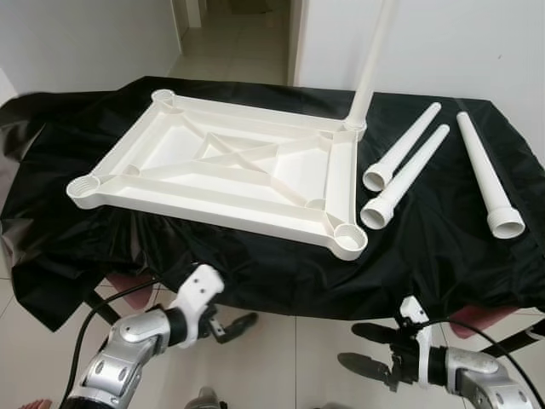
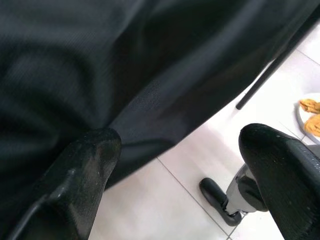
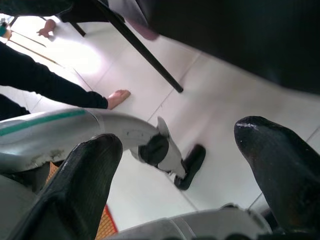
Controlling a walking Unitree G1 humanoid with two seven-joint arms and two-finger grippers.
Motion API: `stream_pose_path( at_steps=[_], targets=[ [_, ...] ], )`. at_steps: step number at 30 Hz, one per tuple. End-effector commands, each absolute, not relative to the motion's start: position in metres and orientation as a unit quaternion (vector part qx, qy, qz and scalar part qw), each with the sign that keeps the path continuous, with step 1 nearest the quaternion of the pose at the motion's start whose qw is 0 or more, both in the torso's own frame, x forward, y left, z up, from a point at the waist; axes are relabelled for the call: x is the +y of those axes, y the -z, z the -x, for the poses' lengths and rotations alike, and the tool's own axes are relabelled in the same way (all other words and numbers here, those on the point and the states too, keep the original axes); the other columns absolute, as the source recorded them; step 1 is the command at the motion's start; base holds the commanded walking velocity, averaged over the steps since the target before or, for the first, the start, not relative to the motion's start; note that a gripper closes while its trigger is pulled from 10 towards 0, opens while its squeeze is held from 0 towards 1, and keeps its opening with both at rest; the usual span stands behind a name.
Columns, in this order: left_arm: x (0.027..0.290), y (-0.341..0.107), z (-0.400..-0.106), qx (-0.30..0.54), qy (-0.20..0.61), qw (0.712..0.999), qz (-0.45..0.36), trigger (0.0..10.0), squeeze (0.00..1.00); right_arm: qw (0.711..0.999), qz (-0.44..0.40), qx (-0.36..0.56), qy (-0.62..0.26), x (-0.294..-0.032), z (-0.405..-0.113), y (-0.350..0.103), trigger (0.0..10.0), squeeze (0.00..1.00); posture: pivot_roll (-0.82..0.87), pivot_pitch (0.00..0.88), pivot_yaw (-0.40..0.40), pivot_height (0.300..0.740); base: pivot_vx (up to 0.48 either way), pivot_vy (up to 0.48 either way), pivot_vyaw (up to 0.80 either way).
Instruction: Building children table
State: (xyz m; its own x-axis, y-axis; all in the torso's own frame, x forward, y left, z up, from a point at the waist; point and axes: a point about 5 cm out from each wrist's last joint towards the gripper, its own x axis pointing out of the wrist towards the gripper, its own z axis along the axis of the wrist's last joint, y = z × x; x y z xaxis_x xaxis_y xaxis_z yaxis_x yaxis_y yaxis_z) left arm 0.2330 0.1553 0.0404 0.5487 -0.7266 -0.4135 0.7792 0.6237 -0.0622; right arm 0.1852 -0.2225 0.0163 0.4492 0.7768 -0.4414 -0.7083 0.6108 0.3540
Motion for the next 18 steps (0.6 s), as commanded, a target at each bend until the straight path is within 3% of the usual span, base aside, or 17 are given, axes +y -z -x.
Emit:
stream_pose_path(
  at_steps=[1,6,11,18],
  targets=[
    [0.164,-0.03,-0.237,0.219,0.396,0.889,-0.064,10.0,0.0,0.862,-0.062,0.295,-0.408,-0.228,-0.189,-0.01,10.0,0.0,0.0,0.094,0.066,0.74,0.0,0.0,0.0],
    [0.177,-0.012,-0.243,0.249,0.353,0.899,-0.071,10.0,0.0,0.885,-0.08,0.309,-0.338,-0.236,-0.196,0.006,10.0,0.0,0.0,0.098,0.068,0.74,0.0,0.0,0.0],
    [0.189,0.004,-0.257,0.28,0.27,0.919,-0.063,10.0,0.0,0.919,-0.087,0.325,-0.206,-0.248,-0.209,0.024,10.0,0.0,-0.01,0.101,0.071,0.74,0.0,0.0,0.0],
    [0.188,0.005,-0.261,0.278,0.263,0.922,-0.065,10.0,0.0,0.922,-0.09,0.326,-0.189,-0.248,-0.211,0.027,10.0,0.0,-0.01,0.102,0.07,0.74,0.0,0.0,0.0]
  ],
)
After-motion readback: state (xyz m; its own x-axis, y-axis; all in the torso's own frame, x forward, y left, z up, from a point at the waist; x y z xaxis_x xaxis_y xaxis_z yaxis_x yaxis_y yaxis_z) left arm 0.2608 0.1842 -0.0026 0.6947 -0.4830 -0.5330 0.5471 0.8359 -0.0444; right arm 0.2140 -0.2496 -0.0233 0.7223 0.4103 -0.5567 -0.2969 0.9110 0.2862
